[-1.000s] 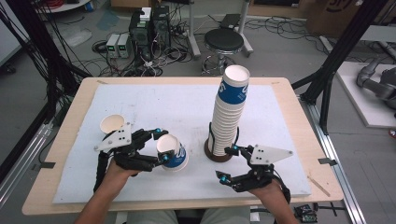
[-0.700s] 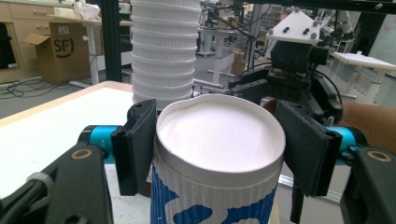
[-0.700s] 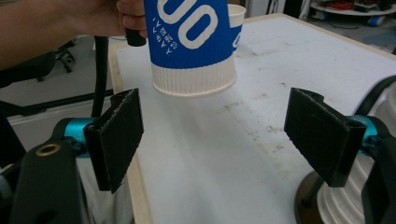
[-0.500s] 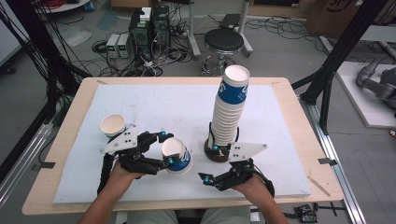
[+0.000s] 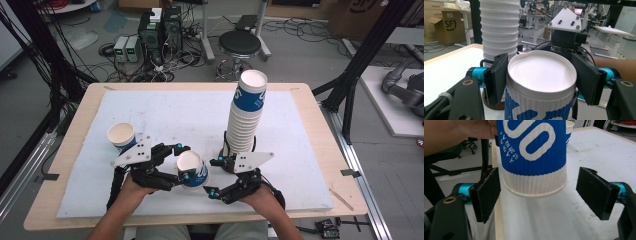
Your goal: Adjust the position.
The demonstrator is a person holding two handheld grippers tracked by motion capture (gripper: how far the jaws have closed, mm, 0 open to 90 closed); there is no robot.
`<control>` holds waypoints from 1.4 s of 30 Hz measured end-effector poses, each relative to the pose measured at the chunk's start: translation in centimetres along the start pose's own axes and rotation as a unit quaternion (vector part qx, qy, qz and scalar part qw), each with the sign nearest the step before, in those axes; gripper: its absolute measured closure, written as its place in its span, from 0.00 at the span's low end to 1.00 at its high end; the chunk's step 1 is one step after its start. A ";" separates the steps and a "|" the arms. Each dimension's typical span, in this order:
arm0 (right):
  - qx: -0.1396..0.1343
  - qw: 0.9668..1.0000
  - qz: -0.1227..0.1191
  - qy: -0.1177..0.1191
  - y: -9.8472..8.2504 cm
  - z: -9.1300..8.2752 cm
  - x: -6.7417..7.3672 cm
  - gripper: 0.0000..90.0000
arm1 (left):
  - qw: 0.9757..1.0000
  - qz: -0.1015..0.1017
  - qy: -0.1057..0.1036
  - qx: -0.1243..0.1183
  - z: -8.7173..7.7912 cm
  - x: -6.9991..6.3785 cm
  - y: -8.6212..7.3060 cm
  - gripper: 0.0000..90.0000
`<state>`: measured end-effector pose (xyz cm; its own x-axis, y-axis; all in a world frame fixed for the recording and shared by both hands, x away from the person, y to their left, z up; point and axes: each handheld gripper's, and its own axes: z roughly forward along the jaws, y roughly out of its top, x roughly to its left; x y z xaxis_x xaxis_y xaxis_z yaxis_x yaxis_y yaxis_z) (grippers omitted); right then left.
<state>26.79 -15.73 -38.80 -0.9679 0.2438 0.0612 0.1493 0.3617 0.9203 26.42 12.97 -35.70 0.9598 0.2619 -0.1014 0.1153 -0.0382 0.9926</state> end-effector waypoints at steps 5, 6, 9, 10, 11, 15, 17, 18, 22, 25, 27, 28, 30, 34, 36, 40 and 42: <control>0.000 1.000 0.001 0.013 -0.1 0.4 0.0 0.22 | 1.000 -0.001 -0.009 -0.001 0.3 -0.1 -0.1 0.36; 0.000 1.000 0.002 0.014 -0.1 0.5 0.1 0.22 | 1.000 0.000 -0.008 -0.002 0.4 -0.1 -0.1 0.36; -0.002 1.000 -0.001 0.016 -0.1 0.7 0.1 0.22 | 1.000 0.000 -0.014 -0.002 0.5 -0.2 -0.2 0.36; -0.005 1.000 -0.001 0.016 -0.1 0.7 0.2 0.22 | 1.000 -0.002 -0.016 -0.005 0.5 -0.3 -0.3 0.36; -0.007 1.000 -0.001 0.017 -0.1 0.7 0.2 0.22 | 1.000 -0.002 -0.017 -0.006 0.5 -0.3 -0.3 0.36; -0.010 1.000 0.002 0.023 -0.1 0.8 0.2 0.22 | 1.000 -0.003 -0.023 -0.010 0.7 -0.3 -0.3 0.36; -0.010 1.000 0.003 0.024 -0.1 0.9 0.2 0.22 | 1.000 -0.003 -0.026 -0.009 0.7 -0.3 -0.4 0.36; -0.009 1.000 0.002 0.027 -0.2 0.9 0.2 0.22 | 1.000 -0.003 -0.027 -0.010 0.7 -0.3 -0.4 0.36; -0.008 0.999 0.002 0.033 -0.3 1.0 0.2 0.22 | 0.999 -0.006 -0.031 -0.015 0.7 -0.3 -0.5 0.36; -0.008 0.999 0.000 0.034 -0.3 1.0 0.2 0.22 | 0.999 -0.004 -0.033 -0.016 0.7 -0.3 -0.5 0.36; -0.011 0.999 0.000 0.036 -0.3 0.9 0.2 0.24 | 0.999 -0.005 -0.033 -0.018 0.7 -0.3 -0.5 0.36; -0.010 0.999 -0.002 0.037 -0.3 0.9 0.2 0.25 | 0.999 -0.004 -0.033 -0.018 0.7 -0.3 -0.5 0.36; -0.010 0.999 -0.008 0.036 -0.2 0.7 0.2 0.28 | 0.999 -0.005 -0.034 -0.018 0.6 -0.3 -0.5 0.36; 0.000 0.999 -0.021 0.035 -0.1 0.6 0.2 0.33 | 0.999 -0.008 -0.036 -0.018 0.7 -0.3 -0.5 0.36; 0.007 0.999 -0.023 0.034 -0.1 0.6 0.3 0.35 | 0.999 -0.009 -0.037 -0.016 0.7 -0.2 -0.6 0.36; 0.015 0.999 -0.025 0.033 0.0 0.4 0.3 0.37 | 0.999 -0.012 -0.039 -0.010 0.6 -0.1 -0.6 0.36; 0.019 0.999 -0.027 0.032 0.0 0.4 0.2 0.38 | 0.999 -0.015 -0.039 -0.007 0.6 -0.1 -0.7 0.36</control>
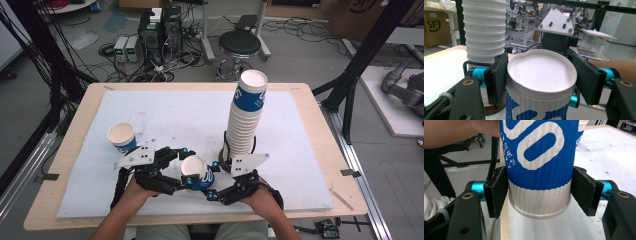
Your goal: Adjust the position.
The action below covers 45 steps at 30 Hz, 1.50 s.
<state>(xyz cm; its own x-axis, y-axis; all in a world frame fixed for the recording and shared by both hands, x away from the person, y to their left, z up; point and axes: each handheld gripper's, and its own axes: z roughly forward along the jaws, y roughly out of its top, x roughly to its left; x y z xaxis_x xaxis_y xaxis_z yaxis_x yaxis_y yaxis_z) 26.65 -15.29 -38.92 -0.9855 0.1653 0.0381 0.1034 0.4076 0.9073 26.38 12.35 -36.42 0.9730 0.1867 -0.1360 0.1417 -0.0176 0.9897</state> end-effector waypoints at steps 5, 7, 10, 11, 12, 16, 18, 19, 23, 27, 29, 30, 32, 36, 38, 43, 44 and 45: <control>0.023 1.000 0.000 0.001 0.2 -0.2 0.0 0.39 | 1.000 0.003 -0.003 0.018 0.1 0.1 -0.1 0.34; 0.025 1.000 -0.001 0.005 0.2 -0.2 0.1 0.39 | 1.000 -0.009 0.001 0.027 0.2 0.1 -0.1 0.22; 0.030 1.000 -0.002 0.004 0.3 -0.4 0.1 0.39 | 0.999 -0.009 0.004 0.032 0.2 0.0 0.1 0.15; 0.031 1.000 -0.001 0.003 0.3 -0.5 0.1 0.39 | 0.999 -0.008 0.001 0.034 0.2 0.0 0.2 0.15; 0.033 0.999 -0.003 0.003 0.4 -0.6 0.0 0.39 | 0.999 -0.006 0.001 0.038 0.1 0.0 0.2 0.15; 0.038 0.999 -0.003 -0.005 0.6 -1.0 -0.1 0.39 | 0.999 -0.005 -0.001 0.045 -0.2 0.0 0.5 0.15; 0.043 0.999 -0.003 -0.006 0.7 -1.2 -0.1 0.39 | 0.999 -0.003 0.001 0.050 -0.4 0.1 0.7 0.15; 0.046 0.999 -0.003 -0.006 0.7 -1.3 -0.2 0.39 | 0.999 -0.003 0.001 0.051 -0.4 0.1 0.7 0.15; 0.068 0.998 -0.011 -0.012 1.1 -1.5 -0.2 0.39 | 0.998 0.000 -0.002 0.061 -0.6 0.1 1.0 0.15; 0.094 0.995 -0.020 -0.015 1.6 -1.5 -0.3 0.39 | 0.997 0.005 -0.004 0.077 -0.7 0.1 1.3 0.15; 0.103 0.994 -0.024 -0.013 1.9 -1.5 -0.4 0.39 | 0.996 0.006 -0.007 0.086 -0.6 0.1 1.5 0.15; 0.108 0.994 -0.026 -0.013 2.1 -1.5 -0.4 0.39 | 0.996 0.008 -0.008 0.094 -0.6 0.1 1.6 0.15; 0.118 0.993 -0.030 -0.013 2.4 -1.5 -0.5 0.39 | 0.994 0.011 -0.010 0.107 -0.6 0.1 1.9 0.15; 0.155 0.987 -0.046 -0.016 3.2 -1.2 -0.5 0.39 | 0.991 0.015 -0.007 0.129 -0.5 0.3 2.4 0.15; 0.176 0.983 -0.053 -0.015 3.6 -1.0 -0.4 0.39 | 0.990 0.015 -0.008 0.137 -0.5 0.5 2.6 0.15; 0.215 0.974 -0.068 -0.015 4.6 -0.6 -0.4 0.39 | 0.987 0.010 -0.010 0.162 -0.1 0.8 2.5 0.15; 0.221 0.973 -0.071 -0.016 4.8 -0.5 -0.4 0.39 | 0.986 0.010 -0.012 0.168 0.0 0.9 2.4 0.15; 0.224 0.971 -0.076 -0.015 4.9 -0.5 -0.4 0.39 | 0.985 0.008 -0.011 0.172 0.1 0.9 2.3 0.15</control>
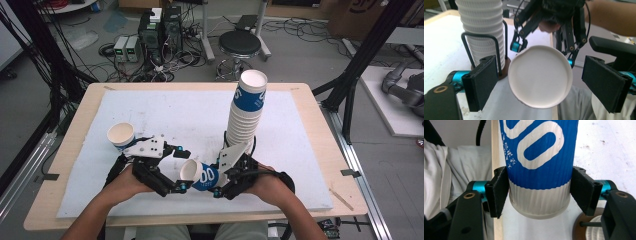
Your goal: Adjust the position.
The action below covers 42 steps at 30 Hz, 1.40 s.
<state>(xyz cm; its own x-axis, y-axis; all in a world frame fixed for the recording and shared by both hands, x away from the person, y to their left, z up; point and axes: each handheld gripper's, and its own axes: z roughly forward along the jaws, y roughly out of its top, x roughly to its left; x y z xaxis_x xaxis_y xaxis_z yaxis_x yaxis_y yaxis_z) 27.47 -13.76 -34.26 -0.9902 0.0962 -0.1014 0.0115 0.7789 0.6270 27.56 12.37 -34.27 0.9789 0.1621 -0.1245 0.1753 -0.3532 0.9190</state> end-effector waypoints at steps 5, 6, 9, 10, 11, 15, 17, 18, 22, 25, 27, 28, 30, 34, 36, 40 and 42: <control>0.029 1.000 -0.010 0.002 0.8 0.1 0.0 0.39 | 1.000 0.003 -0.009 0.027 0.7 0.1 -0.2 0.15; 0.034 0.999 -0.011 0.004 1.0 0.1 0.0 0.39 | 0.999 0.004 -0.011 0.032 0.7 0.1 -0.2 0.16; 0.049 0.999 -0.018 0.005 1.3 0.4 0.0 0.39 | 0.999 0.006 -0.019 0.037 0.9 0.2 -0.3 0.20; 0.053 0.998 -0.018 0.009 1.3 0.4 0.1 0.39 | 0.999 0.005 -0.022 0.039 1.0 0.2 -0.4 0.21; 0.055 0.998 -0.021 0.008 1.4 0.5 0.1 0.39 | 0.999 0.003 -0.025 0.039 1.0 0.2 -0.5 0.22; 0.055 0.998 -0.025 0.010 1.5 0.6 0.3 0.39 | 0.999 0.006 -0.031 0.043 1.1 0.3 -0.6 0.29; 0.056 0.998 -0.026 0.013 1.5 0.5 0.4 0.39 | 0.998 0.011 -0.033 0.044 1.1 0.4 -0.7 0.33; 0.057 0.998 -0.026 0.014 1.5 0.5 0.4 0.39 | 0.998 0.012 -0.034 0.045 1.1 0.3 -0.7 0.33; 0.058 0.998 -0.026 0.017 1.4 0.5 0.3 0.38 | 0.999 0.017 -0.031 0.041 1.2 0.3 -0.9 0.34; 0.051 0.998 -0.024 0.015 1.2 0.4 0.4 0.32 | 0.999 0.019 -0.031 0.032 1.1 0.3 -0.9 0.34; 0.029 0.999 -0.021 0.015 0.9 0.3 0.3 0.30 | 0.999 0.021 -0.032 0.025 0.8 0.3 -1.0 0.34; 0.016 1.000 -0.019 0.016 0.8 0.1 0.3 0.28 | 0.999 0.018 -0.034 0.019 0.7 0.3 -1.1 0.34; -0.019 1.000 -0.004 0.013 0.3 -0.3 0.2 0.24 | 0.999 0.015 -0.033 0.006 0.5 0.3 -1.3 0.34; -0.091 0.995 0.026 0.020 -0.7 -1.4 0.1 0.23 | 0.999 0.006 -0.040 -0.024 0.1 0.7 -1.9 0.34; -0.114 0.993 0.034 0.016 -1.1 -1.8 0.0 0.23 | 0.999 0.005 -0.040 -0.034 -0.1 0.9 -2.2 0.34; -0.166 0.985 0.053 0.007 -1.9 -2.6 0.0 0.23 | 0.998 0.001 -0.035 -0.051 -0.4 1.1 -2.6 0.34; -0.183 0.981 0.062 0.000 -2.3 -2.8 0.0 0.23 | 0.998 0.001 -0.030 -0.059 -0.6 1.1 -2.8 0.34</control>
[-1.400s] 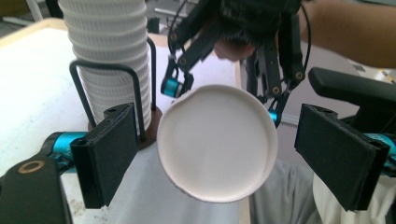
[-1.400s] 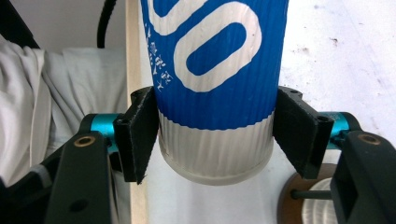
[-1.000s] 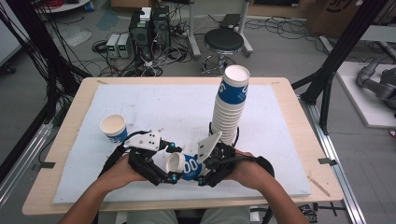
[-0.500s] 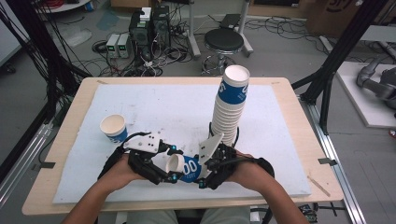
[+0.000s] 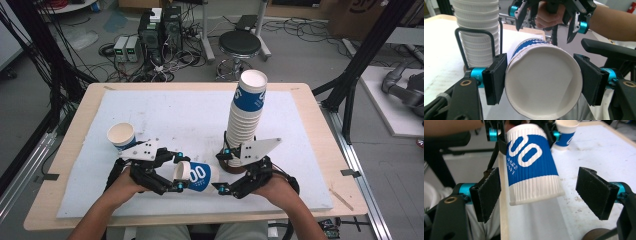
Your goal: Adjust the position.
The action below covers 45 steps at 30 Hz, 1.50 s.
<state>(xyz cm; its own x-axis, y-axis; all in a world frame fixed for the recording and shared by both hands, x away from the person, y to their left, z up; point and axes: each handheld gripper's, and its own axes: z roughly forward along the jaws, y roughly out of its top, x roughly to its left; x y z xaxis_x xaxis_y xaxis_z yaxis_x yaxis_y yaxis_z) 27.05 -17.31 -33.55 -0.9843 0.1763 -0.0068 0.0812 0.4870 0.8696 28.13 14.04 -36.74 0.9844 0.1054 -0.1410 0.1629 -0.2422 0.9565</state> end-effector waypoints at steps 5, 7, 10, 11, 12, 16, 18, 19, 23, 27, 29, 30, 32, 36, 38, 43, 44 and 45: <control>-0.022 0.999 0.019 -0.013 -0.8 -0.3 0.1 0.23 | 1.000 0.005 0.011 -0.021 -0.2 -0.1 -0.4 0.34; -0.032 0.999 0.026 -0.019 -1.2 -0.3 0.1 0.23 | 1.000 0.006 0.012 -0.025 -0.2 -0.1 -0.6 0.33; -0.048 0.998 0.038 -0.023 -1.9 -0.5 0.1 0.23 | 0.999 0.003 0.013 -0.035 -0.3 -0.2 -1.0 0.33; -0.052 0.998 0.042 -0.022 -2.1 -0.5 0.1 0.23 | 0.999 0.002 0.014 -0.038 -0.3 -0.2 -1.0 0.33; -0.054 0.997 0.044 -0.022 -2.2 -0.6 0.1 0.23 | 0.999 0.001 0.015 -0.041 -0.3 -0.2 -1.2 0.33; -0.064 0.996 0.055 -0.026 -3.0 -0.7 0.2 0.23 | 0.998 -0.001 0.017 -0.057 -0.4 -0.2 -1.6 0.33; -0.069 0.996 0.058 -0.029 -3.4 -0.7 0.3 0.23 | 0.998 -0.003 0.016 -0.067 -0.4 -0.2 -1.7 0.33; -0.070 0.995 0.059 -0.030 -3.6 -0.7 0.3 0.23 | 0.997 -0.001 0.017 -0.070 -0.5 -0.2 -1.8 0.33; -0.076 0.995 0.062 -0.028 -4.0 -0.7 0.4 0.23 | 0.997 -0.001 0.014 -0.075 -0.5 -0.2 -1.9 0.33; -0.087 0.994 0.068 -0.023 -4.5 -0.5 0.4 0.23 | 0.997 0.002 0.012 -0.080 -0.5 -0.3 -2.0 0.33; -0.092 0.993 0.071 -0.015 -4.7 -0.4 0.4 0.23 | 0.997 0.001 0.010 -0.083 -0.5 -0.3 -2.1 0.33; -0.092 0.993 0.071 -0.013 -4.8 -0.3 0.4 0.23 | 0.996 0.001 0.009 -0.083 -0.5 -0.3 -2.1 0.33; -0.089 0.993 0.072 -0.012 -4.9 -0.2 0.4 0.23 | 0.996 0.002 0.007 -0.085 -0.5 -0.4 -2.2 0.33; -0.090 0.993 0.074 -0.007 -5.0 0.0 0.5 0.23 | 0.996 0.003 0.004 -0.090 -0.5 -0.5 -2.2 0.33; -0.089 0.993 0.075 -0.005 -5.1 0.1 0.5 0.23 | 0.996 0.004 0.003 -0.092 -0.5 -0.5 -2.2 0.33; -0.088 0.993 0.078 0.005 -5.2 0.4 0.5 0.23 | 0.995 0.005 -0.002 -0.097 -0.4 -0.7 -2.2 0.33; -0.087 0.993 0.077 0.006 -5.2 0.5 0.5 0.23 | 0.995 0.006 -0.002 -0.097 -0.4 -0.7 -2.2 0.33; -0.087 0.993 0.078 0.008 -5.2 0.5 0.5 0.23 | 0.995 0.007 -0.003 -0.099 -0.4 -0.7 -2.2 0.33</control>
<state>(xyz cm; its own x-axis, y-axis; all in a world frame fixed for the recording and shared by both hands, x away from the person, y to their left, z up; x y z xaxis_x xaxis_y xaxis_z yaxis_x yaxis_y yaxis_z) 26.17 -19.31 -38.38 -0.9645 0.2238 0.1403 0.2050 0.2992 0.9319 27.06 14.83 -38.63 0.9868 0.0979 -0.1291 0.1344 -0.0496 0.9897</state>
